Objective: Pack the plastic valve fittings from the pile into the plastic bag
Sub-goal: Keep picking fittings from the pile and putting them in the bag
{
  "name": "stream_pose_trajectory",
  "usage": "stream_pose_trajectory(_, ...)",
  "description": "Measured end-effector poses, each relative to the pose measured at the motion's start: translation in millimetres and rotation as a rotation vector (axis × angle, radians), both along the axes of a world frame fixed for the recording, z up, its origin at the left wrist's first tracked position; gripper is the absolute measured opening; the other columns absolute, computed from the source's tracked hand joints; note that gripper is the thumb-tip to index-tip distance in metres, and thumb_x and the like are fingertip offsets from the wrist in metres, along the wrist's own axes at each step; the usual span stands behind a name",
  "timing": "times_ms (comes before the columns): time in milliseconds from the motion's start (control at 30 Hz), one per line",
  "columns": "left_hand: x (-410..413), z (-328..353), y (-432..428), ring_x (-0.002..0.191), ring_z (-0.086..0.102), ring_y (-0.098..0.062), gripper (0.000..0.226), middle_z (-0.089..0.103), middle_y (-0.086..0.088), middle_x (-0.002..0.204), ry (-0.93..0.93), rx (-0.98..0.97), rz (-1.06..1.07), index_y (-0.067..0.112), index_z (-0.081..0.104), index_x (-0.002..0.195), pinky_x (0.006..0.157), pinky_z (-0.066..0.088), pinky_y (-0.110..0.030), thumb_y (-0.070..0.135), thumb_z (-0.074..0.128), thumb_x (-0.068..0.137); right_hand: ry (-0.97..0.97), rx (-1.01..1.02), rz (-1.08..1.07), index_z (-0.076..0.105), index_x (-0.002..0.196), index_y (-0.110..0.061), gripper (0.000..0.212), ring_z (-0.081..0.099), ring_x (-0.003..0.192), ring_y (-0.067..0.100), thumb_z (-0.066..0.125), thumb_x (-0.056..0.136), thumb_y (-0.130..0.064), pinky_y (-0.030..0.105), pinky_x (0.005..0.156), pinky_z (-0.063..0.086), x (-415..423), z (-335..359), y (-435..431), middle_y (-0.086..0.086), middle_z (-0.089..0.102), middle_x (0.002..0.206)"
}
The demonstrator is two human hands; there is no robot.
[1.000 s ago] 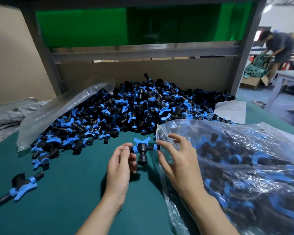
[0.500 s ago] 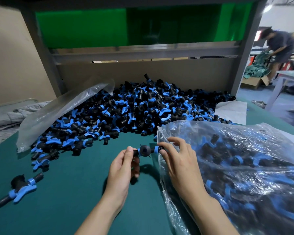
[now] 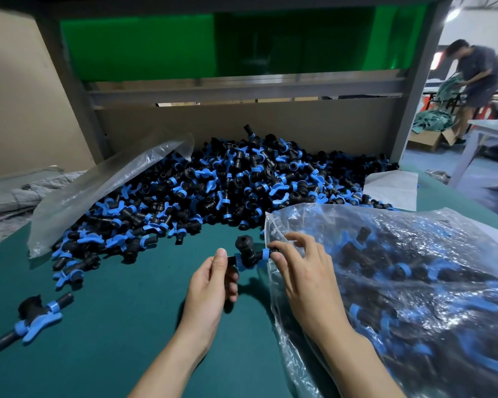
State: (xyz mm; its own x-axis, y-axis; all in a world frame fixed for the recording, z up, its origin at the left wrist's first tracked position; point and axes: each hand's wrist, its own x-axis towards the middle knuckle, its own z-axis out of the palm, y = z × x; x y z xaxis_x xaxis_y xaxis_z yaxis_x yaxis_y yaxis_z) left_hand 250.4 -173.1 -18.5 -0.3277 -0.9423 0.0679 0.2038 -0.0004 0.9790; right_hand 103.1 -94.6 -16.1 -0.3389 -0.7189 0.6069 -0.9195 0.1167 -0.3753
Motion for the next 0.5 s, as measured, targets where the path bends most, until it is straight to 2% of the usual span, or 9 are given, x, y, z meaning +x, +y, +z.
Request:
stream_pose_trajectory(167,0.7,0.1,-1.5,0.052,0.047,-0.01,0.039,0.054,0.001,0.062,0.018,0.046,0.025,0.011,0.06,0.083,0.047,0.043,-0.022,0.046,0.049,0.096,-0.048,-0.021,0.011,0.056,0.128,-0.032,0.044,0.046,0.112,0.014,0.025,0.104,-0.052,0.033,0.094,0.042,4.8,7.1,3.8,-0.007,0.045,0.126)
stream_pose_trajectory(300,2.5,1.2,-2.7,0.053,0.046,-0.009,0.036,0.053,0.002,0.062,0.072,0.092,0.053,0.01,0.058,0.084,0.047,0.041,-0.022,0.042,0.049,0.098,-0.061,-0.075,-0.035,0.053,0.135,-0.022,0.037,0.051,0.106,0.02,0.048,0.1,-0.034,0.038,0.09,0.047,11.4,19.5,6.2,0.001,0.051,0.124)
stream_pose_trajectory(400,3.4,1.0,-2.1,0.054,0.046,-0.01,0.033,0.052,0.001,0.065,0.108,0.081,0.057,0.01,0.058,0.085,0.047,0.04,-0.022,0.039,0.05,0.099,-0.022,0.028,-0.103,0.046,0.141,-0.018,0.049,0.051,0.103,0.026,0.058,0.094,-0.022,0.041,0.089,0.046,12.9,28.5,7.8,0.006,0.051,0.124)
stream_pose_trajectory(500,3.8,0.8,-1.4,0.058,0.048,-0.01,0.03,0.054,-0.001,0.07,0.146,0.052,0.058,0.006,0.062,0.095,0.049,0.041,-0.023,0.032,0.049,0.1,-0.007,0.182,-0.179,0.032,0.15,-0.021,0.06,0.044,0.1,0.027,0.054,0.094,-0.017,0.037,0.086,0.039,11.5,34.6,8.4,0.005,0.046,0.121)
